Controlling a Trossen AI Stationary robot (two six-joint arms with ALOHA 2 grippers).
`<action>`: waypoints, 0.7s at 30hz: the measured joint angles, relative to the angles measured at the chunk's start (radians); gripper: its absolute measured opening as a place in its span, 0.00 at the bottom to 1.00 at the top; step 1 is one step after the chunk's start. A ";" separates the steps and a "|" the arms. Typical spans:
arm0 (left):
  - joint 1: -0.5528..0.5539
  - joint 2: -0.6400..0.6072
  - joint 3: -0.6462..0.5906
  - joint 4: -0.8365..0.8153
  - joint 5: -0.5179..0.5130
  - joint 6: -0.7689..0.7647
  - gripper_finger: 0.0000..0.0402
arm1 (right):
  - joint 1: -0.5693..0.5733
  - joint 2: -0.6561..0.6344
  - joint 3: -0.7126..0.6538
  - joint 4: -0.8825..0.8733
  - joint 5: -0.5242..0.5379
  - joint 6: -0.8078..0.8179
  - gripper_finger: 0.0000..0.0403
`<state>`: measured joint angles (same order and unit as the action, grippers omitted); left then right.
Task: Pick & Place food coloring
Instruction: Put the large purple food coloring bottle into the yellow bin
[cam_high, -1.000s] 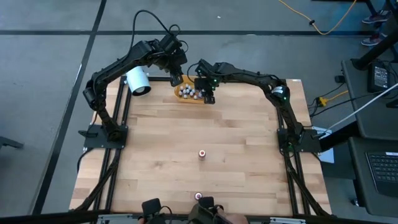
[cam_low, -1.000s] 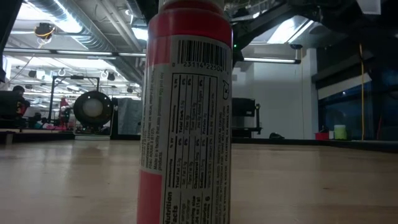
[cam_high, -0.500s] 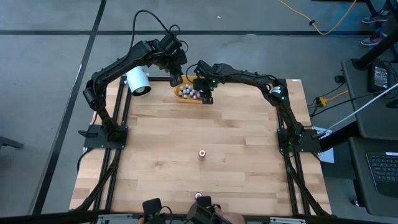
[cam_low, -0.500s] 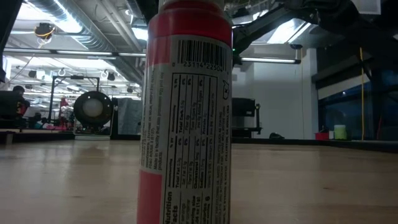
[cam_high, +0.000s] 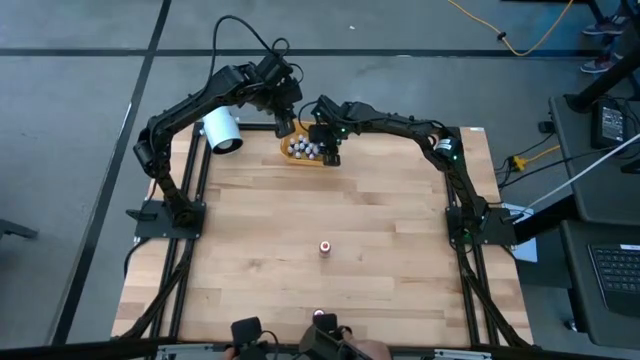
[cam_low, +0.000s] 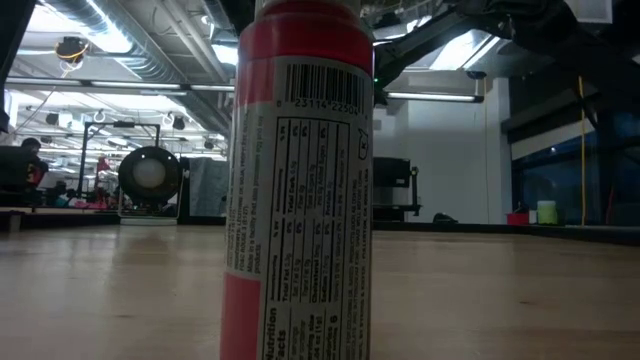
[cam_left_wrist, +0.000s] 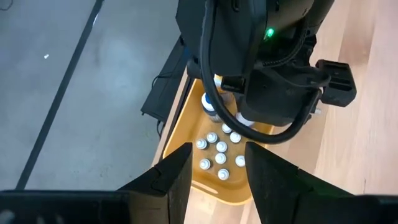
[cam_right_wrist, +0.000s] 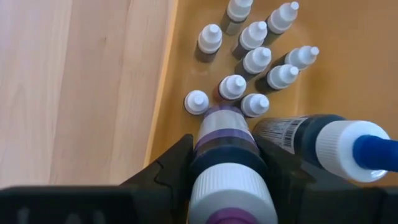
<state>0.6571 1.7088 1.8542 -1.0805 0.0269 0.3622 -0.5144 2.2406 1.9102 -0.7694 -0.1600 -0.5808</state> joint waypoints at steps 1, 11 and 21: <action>0.000 0.000 0.000 0.004 0.000 0.000 0.36 | 0.000 0.000 0.000 -0.001 0.000 0.000 0.37; 0.000 0.000 0.000 0.009 0.000 0.000 0.36 | 0.001 0.040 0.002 0.004 0.033 0.000 0.37; 0.000 0.000 0.000 0.010 0.000 0.000 0.36 | 0.000 0.039 0.010 0.017 0.035 0.003 0.38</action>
<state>0.6571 1.7088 1.8542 -1.0706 0.0273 0.3618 -0.5144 2.2795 1.9198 -0.7528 -0.1249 -0.5774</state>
